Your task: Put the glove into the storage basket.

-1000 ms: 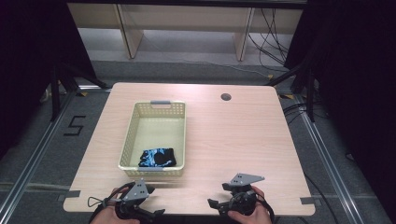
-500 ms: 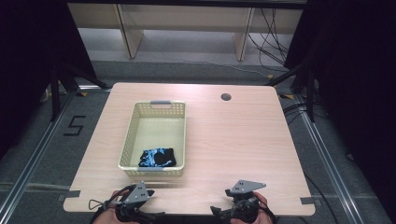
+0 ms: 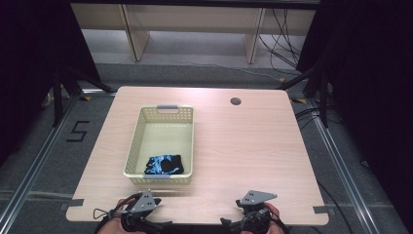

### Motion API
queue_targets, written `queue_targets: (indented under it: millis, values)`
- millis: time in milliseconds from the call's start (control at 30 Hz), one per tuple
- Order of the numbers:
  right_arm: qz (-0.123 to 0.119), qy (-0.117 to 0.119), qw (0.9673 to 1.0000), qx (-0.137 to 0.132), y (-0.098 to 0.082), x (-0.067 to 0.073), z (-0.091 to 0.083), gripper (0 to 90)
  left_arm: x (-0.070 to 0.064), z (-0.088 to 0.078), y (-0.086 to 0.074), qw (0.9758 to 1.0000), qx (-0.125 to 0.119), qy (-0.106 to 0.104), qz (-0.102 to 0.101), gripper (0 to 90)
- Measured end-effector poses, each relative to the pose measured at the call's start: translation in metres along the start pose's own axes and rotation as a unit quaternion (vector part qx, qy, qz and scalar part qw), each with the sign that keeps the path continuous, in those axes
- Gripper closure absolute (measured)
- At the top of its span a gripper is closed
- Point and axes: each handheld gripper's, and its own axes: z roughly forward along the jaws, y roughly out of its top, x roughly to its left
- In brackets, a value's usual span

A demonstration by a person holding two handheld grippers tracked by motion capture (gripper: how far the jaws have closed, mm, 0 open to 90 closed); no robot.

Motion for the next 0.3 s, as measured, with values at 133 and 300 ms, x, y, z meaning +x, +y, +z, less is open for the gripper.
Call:
queue_targets:
  millis: [133, 300]
  values:
    - [0.003, 0.001, 1.0, 0.006, -0.0003, 0.0, 0.0004, 17.5, 0.0005, 0.0, 0.0001, 1.0, 0.002, -0.001, 0.001, 18.4]
    - [0.0, 0.0, 1.0, 0.005, -0.0002, -0.0006, 0.0004, 17.5, 0.0005, 0.0001, 0.0001, 1.0, 0.0, 0.001, 0.001, 18.4]
